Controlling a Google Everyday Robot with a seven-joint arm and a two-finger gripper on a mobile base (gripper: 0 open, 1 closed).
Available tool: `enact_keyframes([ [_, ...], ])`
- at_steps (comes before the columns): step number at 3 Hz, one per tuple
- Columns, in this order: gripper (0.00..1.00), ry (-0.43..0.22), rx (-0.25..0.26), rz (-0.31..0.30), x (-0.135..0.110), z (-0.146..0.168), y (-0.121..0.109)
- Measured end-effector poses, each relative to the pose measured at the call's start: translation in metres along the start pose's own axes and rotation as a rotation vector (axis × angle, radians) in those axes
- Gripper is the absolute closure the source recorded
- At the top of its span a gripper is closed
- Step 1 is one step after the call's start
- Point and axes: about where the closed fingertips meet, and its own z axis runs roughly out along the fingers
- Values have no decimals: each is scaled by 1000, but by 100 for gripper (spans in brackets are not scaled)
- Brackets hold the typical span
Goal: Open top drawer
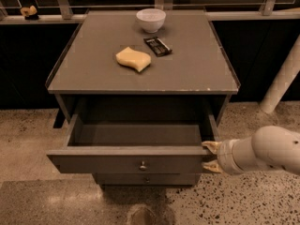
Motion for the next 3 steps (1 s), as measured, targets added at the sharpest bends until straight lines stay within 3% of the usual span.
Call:
enact_keyframes([
  [3,100,-16,8,-9,-3,-8,12],
])
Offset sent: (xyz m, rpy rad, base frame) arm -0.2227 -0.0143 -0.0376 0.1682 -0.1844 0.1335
